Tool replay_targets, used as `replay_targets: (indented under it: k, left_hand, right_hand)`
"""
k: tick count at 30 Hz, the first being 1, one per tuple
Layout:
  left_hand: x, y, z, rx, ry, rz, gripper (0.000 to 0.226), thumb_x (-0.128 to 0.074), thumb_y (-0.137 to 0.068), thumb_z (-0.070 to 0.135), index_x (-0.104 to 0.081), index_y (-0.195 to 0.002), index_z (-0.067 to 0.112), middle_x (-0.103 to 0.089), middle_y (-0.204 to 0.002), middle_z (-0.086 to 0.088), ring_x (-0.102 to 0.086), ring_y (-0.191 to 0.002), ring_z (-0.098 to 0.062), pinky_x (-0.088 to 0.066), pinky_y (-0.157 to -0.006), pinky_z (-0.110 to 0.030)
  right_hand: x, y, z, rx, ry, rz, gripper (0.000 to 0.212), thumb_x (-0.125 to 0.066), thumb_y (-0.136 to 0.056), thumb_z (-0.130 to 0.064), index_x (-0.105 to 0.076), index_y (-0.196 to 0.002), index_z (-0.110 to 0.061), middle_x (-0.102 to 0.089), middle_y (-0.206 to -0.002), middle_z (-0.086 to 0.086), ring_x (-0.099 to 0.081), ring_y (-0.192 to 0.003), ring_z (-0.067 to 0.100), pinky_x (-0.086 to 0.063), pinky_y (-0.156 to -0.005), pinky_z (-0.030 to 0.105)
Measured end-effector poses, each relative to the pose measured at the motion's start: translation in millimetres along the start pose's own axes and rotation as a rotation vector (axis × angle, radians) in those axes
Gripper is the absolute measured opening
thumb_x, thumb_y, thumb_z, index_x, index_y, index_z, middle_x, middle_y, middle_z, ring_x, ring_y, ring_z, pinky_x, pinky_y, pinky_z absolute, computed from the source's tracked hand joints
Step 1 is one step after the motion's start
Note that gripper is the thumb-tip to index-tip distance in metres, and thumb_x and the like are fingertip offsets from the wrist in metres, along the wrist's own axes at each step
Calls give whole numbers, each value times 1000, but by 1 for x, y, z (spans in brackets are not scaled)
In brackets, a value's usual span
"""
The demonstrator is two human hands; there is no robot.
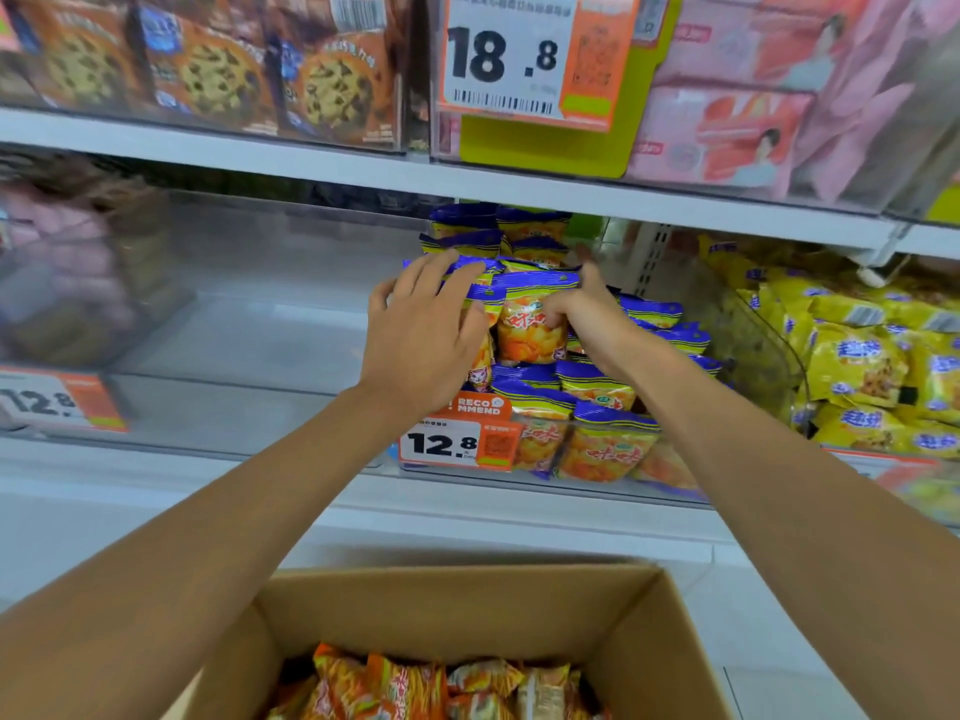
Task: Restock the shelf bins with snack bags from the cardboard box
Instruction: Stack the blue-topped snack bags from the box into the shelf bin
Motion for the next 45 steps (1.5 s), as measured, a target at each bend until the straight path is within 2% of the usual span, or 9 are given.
replay_targets:
  k: [5,9,14,21,24,30,37,41,45]
  left_hand:
    - [0,0,0,1,5,-16,52,-26,-95,37,-48,-141,24,-41,-150,2,-32,-138,-13,-22,-110,-39]
    - [0,0,-1,-1,10,-26,53,-26,-95,38,-47,-141,25,-41,-150,2,-32,-138,-12,-22,-110,-40]
    - [3,1,-1,-2,6,-66,56,-28,-93,42,-43,-144,25,-37,-152,2,-29,-140,-13,-19,-112,-40]
    - [4,3,-4,-25,17,-98,54,-28,-97,43,-36,-149,28,-34,-155,1,-27,-142,-16,-18,-113,-43]
    - [3,2,-6,-20,-8,-138,51,-27,-101,44,-33,-150,31,-29,-157,1,-23,-145,-16,-17,-115,-47]
    - [14,-1,1,40,47,-182,52,-44,-100,43,-32,-149,31,-21,-161,1,-14,-149,-16,-9,-119,-49]
    - [45,35,36,69,42,108,25,-68,-84,32,-60,-104,20,-59,-108,-2,-52,-104,-25,-36,-87,-37]
    - [44,93,55,289,404,-160,14,-68,-85,24,-54,-84,21,-53,-69,9,-54,-72,-15,-42,-66,-34]
    - [25,170,49,424,371,-557,18,-67,-89,34,-54,-88,22,-56,-79,9,-56,-76,-15,-43,-64,-30]
  right_hand:
    - [-1,13,9,218,82,154,88,-68,-79,-14,-19,-150,-30,-39,-137,-1,-54,-100,14,-51,-68,19]
    - [-9,32,11,403,225,214,61,-66,-83,-7,-45,-137,-27,-36,-133,3,-50,-84,-6,-43,-67,5]
    - [-9,45,9,410,238,162,68,-66,-81,-1,-49,-136,-38,-5,-159,3,-31,-139,16,-52,-84,25]
    - [-8,44,12,362,380,194,55,-62,-88,-6,-54,-137,-29,-8,-161,1,-33,-134,9,-38,-91,13]
    - [-7,44,13,355,408,138,60,-64,-87,-3,-49,-141,-26,-12,-160,1,-37,-108,-1,-42,-71,3]
    - [-4,54,18,389,424,212,63,-68,-87,-9,-47,-141,-33,-12,-161,3,-11,-148,24,-37,-111,42]
    - [6,124,18,527,474,300,26,-66,-81,-8,-69,-107,-13,-54,-108,1,-52,-87,13,-38,-80,17]
    - [1,175,36,447,513,161,17,-67,-75,-2,-71,-87,-13,-48,-74,-5,-51,-67,15,-37,-64,26]
    - [-9,224,83,230,600,-142,16,-62,-83,-3,-68,-87,-17,-57,-84,-2,-53,-72,13,-37,-66,23]
Point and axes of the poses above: each hand's wrist, its own y-axis away from the middle knuckle, its own x-axis out of the back of the hand, z = x × y, the point moved 1 cm from there along -y, towards the middle knuckle
